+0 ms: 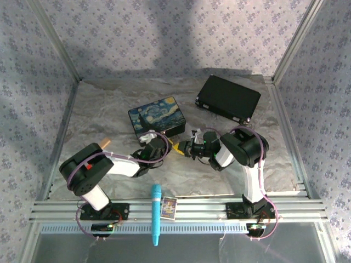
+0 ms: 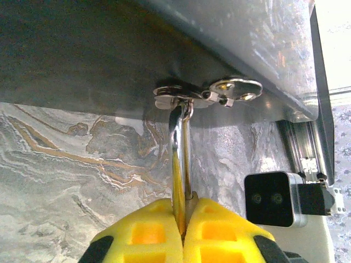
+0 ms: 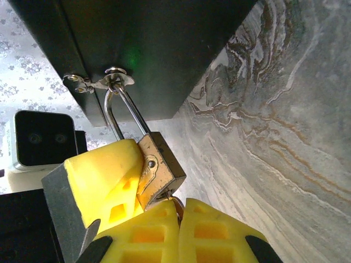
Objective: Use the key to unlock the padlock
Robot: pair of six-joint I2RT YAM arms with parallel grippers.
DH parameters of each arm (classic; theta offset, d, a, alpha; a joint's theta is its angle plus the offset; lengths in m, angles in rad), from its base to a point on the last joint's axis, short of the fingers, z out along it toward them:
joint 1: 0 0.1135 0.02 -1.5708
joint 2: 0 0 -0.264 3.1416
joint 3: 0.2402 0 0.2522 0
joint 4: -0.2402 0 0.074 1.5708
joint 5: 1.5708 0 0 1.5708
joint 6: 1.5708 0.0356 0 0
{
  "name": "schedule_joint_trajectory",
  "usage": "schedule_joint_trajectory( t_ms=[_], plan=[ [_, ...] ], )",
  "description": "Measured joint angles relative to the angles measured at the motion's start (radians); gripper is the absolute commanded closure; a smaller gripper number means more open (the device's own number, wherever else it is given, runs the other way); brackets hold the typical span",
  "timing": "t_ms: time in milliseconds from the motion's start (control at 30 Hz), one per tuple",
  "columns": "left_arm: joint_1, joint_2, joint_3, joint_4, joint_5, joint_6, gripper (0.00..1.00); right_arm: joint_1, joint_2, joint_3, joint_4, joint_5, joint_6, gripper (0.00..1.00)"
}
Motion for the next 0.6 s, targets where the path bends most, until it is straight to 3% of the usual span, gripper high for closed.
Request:
schedule_joint_trajectory(
  t_ms=[267, 467, 600],
  plan=[
    [0.0, -0.001, -0.017, 0.032, -0.009, -0.026, 1.0, 0.009, 0.0, 0.001, 0.014, 0.022, 0.121, 1.0],
    [0.0, -0.014, -0.023, 0.025, -0.013, -0.039, 1.0, 0.015, 0.0, 0.015, 0.01, 0.027, 0.132, 0.71],
    [-0.001, -0.042, -0.008, -0.076, 0.008, -0.045, 1.0, 0.015, -0.063, 0.008, -0.099, 0.036, 0.011, 0.64]
  ],
)
